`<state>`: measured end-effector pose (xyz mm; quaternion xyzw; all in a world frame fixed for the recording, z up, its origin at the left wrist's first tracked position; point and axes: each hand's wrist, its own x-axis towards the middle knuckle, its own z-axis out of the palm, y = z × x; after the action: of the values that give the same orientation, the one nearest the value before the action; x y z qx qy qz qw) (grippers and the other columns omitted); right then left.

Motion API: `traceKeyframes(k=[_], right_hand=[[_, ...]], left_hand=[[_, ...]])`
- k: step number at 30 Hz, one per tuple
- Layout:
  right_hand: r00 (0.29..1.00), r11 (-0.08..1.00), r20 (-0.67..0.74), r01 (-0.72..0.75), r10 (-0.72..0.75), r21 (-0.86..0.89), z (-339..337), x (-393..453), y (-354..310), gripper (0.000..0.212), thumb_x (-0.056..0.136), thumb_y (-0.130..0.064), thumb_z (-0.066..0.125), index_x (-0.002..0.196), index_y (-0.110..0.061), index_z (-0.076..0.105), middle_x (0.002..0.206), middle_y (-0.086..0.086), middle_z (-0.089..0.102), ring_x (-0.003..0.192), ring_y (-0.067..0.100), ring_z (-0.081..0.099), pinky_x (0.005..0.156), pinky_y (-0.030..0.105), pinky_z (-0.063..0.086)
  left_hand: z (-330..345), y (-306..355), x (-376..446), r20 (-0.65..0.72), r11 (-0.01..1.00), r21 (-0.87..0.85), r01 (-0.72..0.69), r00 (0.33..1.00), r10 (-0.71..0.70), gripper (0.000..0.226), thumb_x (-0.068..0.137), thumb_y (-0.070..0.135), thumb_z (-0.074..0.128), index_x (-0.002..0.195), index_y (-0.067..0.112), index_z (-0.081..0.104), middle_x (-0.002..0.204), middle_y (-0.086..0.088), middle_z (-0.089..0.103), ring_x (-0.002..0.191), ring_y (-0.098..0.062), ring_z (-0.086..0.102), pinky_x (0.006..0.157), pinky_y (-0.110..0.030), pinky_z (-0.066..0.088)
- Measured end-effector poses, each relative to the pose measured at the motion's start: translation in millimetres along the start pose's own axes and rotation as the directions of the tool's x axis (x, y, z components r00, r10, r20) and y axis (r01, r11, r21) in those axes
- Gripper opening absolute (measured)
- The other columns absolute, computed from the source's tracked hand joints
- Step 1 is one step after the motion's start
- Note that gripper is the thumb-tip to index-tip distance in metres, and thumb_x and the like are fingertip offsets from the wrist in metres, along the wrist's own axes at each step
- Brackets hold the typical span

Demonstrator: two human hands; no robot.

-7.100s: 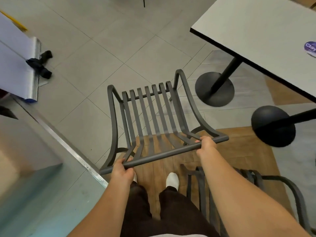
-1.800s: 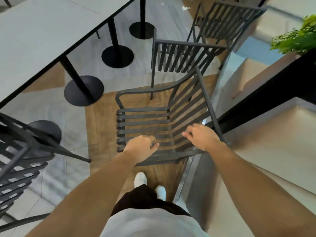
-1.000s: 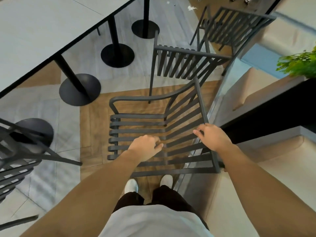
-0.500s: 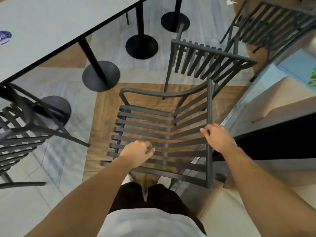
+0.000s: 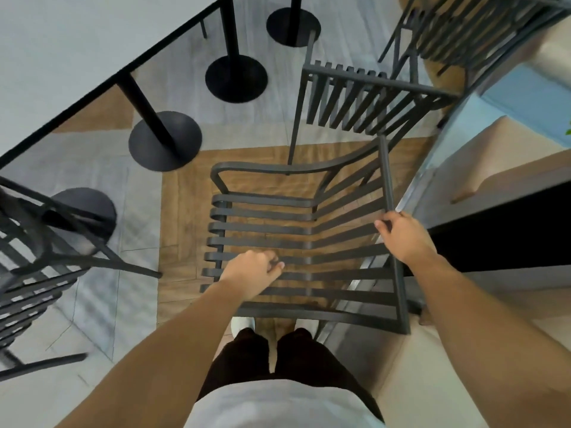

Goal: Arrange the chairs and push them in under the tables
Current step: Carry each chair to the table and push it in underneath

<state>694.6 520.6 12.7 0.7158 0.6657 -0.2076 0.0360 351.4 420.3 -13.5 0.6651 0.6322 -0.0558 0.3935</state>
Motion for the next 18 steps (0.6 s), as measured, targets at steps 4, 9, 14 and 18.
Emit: traceKeyframes(k=[4, 9, 14, 18], right_hand=[[0.996, 0.996, 0.001, -0.088, 0.088, -0.006, 2.1, -5.7, -4.2, 0.038, 0.105, -0.043, 0.048, 0.128, -0.015, 0.06, 0.118, 0.011, 0.061, 0.104, 0.032, 0.06, 0.088, 0.041, 0.048], [0.986, 0.986, 0.013, -0.166, 0.166, -0.02, 3.4, -4.5, -4.0, 0.044, 0.104, -0.046, 0.047, 0.135, -0.015, 0.056, 0.126, 0.013, 0.059, 0.112, 0.032, 0.059, 0.095, 0.043, 0.048], [0.983, 0.983, -0.001, -0.181, 0.181, -0.016, -4.0, 1.9, 1.2, 0.044, 0.104, -0.042, 0.048, 0.135, -0.011, 0.054, 0.126, 0.016, 0.057, 0.113, 0.035, 0.058, 0.094, 0.043, 0.047], [0.967, 0.967, 0.042, -0.252, 0.251, 0.024, -5.8, 24.5, 14.8, 0.044, 0.105, -0.04, 0.047, 0.132, -0.006, 0.052, 0.122, 0.022, 0.06, 0.111, 0.04, 0.058, 0.087, 0.041, 0.045]], left_hand=[[-7.4, -18.8, 5.5, 0.029, 1.0, 0.003, -0.031, 0.999, 0.031, 0.046, 0.106, 0.054, 0.04, 0.129, 0.022, 0.063, 0.101, 0.0, 0.072, 0.097, -0.024, 0.066, 0.088, -0.041, 0.056], [-15.9, -34.8, 14.4, 0.05, 0.999, 0.016, -0.03, 0.998, 0.029, 0.044, 0.106, 0.054, 0.039, 0.127, 0.024, 0.064, 0.106, 0.001, 0.072, 0.102, -0.023, 0.067, 0.092, -0.04, 0.055], [-19.2, -25.8, 22.2, 0.056, 1.0, 0.018, -0.017, 0.998, 0.016, 0.044, 0.106, 0.054, 0.038, 0.129, 0.025, 0.063, 0.107, 0.002, 0.071, 0.098, -0.019, 0.066, 0.092, -0.039, 0.055], [-16.3, 5.1, 30.9, 0.022, 1.0, -0.002, -0.02, 1.0, 0.02, 0.044, 0.107, 0.052, 0.039, 0.128, 0.023, 0.064, 0.107, -0.001, 0.071, 0.1, -0.023, 0.066, 0.09, -0.038, 0.054]])
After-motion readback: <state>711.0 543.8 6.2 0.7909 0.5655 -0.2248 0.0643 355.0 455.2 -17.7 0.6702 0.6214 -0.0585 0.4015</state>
